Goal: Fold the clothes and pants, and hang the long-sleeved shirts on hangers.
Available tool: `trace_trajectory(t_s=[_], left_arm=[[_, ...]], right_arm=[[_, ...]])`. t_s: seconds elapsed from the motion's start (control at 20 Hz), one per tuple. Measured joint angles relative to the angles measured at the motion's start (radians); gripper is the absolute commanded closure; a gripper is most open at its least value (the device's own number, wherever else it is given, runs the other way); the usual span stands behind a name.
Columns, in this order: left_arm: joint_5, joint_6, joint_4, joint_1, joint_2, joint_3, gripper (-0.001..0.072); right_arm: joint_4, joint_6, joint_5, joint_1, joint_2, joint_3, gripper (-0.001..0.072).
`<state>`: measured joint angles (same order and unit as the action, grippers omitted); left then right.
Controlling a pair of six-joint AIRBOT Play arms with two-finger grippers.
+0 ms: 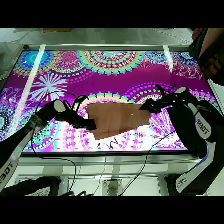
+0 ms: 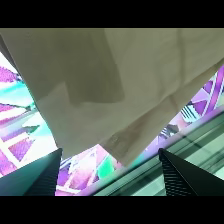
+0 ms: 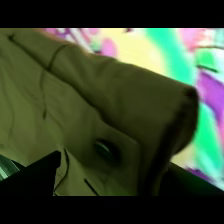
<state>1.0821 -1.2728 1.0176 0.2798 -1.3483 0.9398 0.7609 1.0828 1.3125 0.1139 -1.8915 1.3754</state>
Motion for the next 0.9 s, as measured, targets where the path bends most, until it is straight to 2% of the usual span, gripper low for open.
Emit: trace_trajectory(t_s=[0.05, 0.15, 0.3, 0.35, 0.45, 0.5, 0.7, 0.9], left_arm=[[0.000, 0.000, 0.000, 0.000, 0.000, 0.000, 0.0017], [-0.003, 0.000, 0.000, 0.000, 0.000, 0.000, 0.0019], [-0.008, 0.000, 0.019, -0.011, 0.002, 0.014, 0.0022], [-0.005, 0.000, 0.038, -0.019, 0.005, 0.032, 0.0085], [0.020, 0.000, 0.110, -0.040, 0.021, 0.093, 0.0464], [0.037, 0.001, 0.164, -0.052, 0.035, 0.134, 0.0686], [0.076, 0.001, 0.388, -0.097, 0.129, 0.285, 0.0700], [0.077, 0.001, 0.499, -0.130, 0.255, 0.343, 0.0700]], right_arm=[[-0.004, -0.012, -0.004, -0.024, -0.005, 0.000, 0.0297], [0.008, -0.028, -0.025, -0.072, -0.012, 0.000, 0.0684], [-0.003, -0.037, -0.029, -0.122, -0.010, 0.024, 0.0693], [-0.003, -0.036, -0.023, -0.131, -0.004, 0.042, 0.0694], [-0.004, -0.008, -0.010, -0.137, 0.023, 0.094, 0.0694], [0.011, 0.015, -0.003, -0.134, 0.041, 0.122, 0.0694], [0.137, 0.174, 0.008, -0.072, 0.167, 0.239, 0.0694], [0.332, 0.386, 0.046, 0.059, 0.344, 0.300, 0.0693]])
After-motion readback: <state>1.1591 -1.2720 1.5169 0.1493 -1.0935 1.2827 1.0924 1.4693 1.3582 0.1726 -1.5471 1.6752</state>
